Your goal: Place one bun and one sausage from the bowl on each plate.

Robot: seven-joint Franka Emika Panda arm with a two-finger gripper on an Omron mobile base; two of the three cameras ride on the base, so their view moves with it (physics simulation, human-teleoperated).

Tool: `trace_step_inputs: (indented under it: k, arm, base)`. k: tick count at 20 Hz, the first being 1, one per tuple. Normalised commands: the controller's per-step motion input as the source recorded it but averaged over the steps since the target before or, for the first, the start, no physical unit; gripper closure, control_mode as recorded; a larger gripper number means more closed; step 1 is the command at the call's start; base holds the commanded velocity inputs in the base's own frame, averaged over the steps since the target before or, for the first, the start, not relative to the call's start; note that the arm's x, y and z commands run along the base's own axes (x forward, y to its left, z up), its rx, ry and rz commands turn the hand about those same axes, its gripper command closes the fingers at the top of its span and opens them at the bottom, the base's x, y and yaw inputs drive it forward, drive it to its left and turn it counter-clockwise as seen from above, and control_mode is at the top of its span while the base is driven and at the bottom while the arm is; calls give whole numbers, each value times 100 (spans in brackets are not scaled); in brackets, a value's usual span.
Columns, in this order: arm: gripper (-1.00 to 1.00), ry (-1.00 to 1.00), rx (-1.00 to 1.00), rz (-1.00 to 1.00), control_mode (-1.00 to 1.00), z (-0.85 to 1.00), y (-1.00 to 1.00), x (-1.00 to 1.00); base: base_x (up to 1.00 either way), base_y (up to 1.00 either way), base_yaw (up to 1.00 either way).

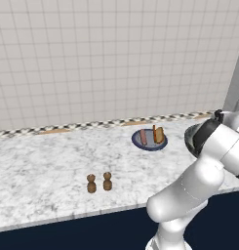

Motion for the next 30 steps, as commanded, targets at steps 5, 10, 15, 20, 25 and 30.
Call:
trace_step_inputs:
  k: [5,10,15,20,25,30]
  arm:
    - [-100,0,-10,0,-100,-14,-5,4]
    - [-100,0,-11,0,-100,0,0,5]
    - [-100,0,-10,0,-100,-13,13,-16]
    - [-100,0,-7,0,-100,-26,19,-6]
    - [-100,0,-1,0,-100,-25,0,3]
    - [-100,0,0,0,-100,-1,-2,26]
  base:
    - [0,0,0]
    - [0,0,0]
    - [0,0,0]
    - [0,0,0]
    - [0,0,0]
    - [0,0,0]
